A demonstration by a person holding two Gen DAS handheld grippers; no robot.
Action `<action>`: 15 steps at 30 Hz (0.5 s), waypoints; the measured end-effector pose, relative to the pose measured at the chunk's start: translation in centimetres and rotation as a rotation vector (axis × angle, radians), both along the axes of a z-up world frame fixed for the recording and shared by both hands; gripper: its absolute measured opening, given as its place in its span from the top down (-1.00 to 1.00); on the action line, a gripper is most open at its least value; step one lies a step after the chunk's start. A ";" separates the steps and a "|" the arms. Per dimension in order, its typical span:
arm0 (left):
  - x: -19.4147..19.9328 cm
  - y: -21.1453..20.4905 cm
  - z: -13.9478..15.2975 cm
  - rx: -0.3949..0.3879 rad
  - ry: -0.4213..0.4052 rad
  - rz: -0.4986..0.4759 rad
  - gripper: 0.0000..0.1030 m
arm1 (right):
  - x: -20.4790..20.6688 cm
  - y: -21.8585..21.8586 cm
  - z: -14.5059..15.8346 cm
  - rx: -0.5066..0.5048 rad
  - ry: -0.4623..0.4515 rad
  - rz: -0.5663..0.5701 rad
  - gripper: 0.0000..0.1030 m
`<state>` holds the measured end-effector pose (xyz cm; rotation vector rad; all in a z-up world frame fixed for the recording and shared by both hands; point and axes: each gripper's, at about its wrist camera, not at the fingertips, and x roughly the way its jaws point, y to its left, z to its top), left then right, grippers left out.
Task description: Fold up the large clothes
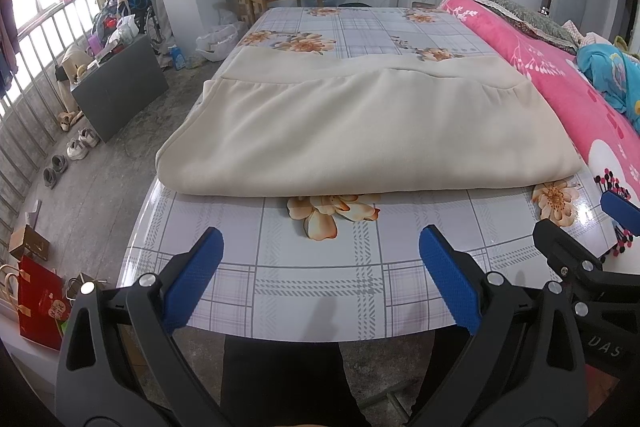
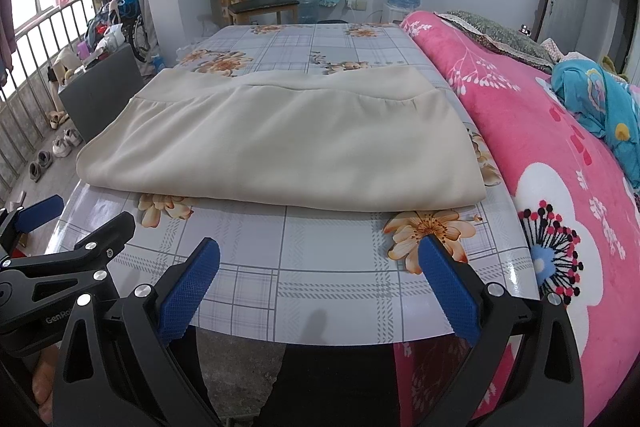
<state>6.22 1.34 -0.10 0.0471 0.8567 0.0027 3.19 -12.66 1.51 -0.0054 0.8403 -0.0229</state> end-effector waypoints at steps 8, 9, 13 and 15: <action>0.1 -0.2 -0.1 -0.003 0.003 -0.003 -0.84 | 0.0 0.0 0.0 -0.001 0.000 0.001 -0.88; 0.1 -0.1 -0.1 -0.003 0.003 -0.003 -0.84 | 0.0 0.0 0.0 -0.002 -0.001 0.000 -0.88; 0.1 -0.3 -0.1 -0.002 0.006 -0.007 -0.84 | 0.0 0.0 0.0 -0.002 -0.001 0.000 -0.88; 0.2 -0.4 -0.2 -0.002 0.007 -0.008 -0.84 | 0.0 0.0 0.0 -0.003 0.000 0.000 -0.88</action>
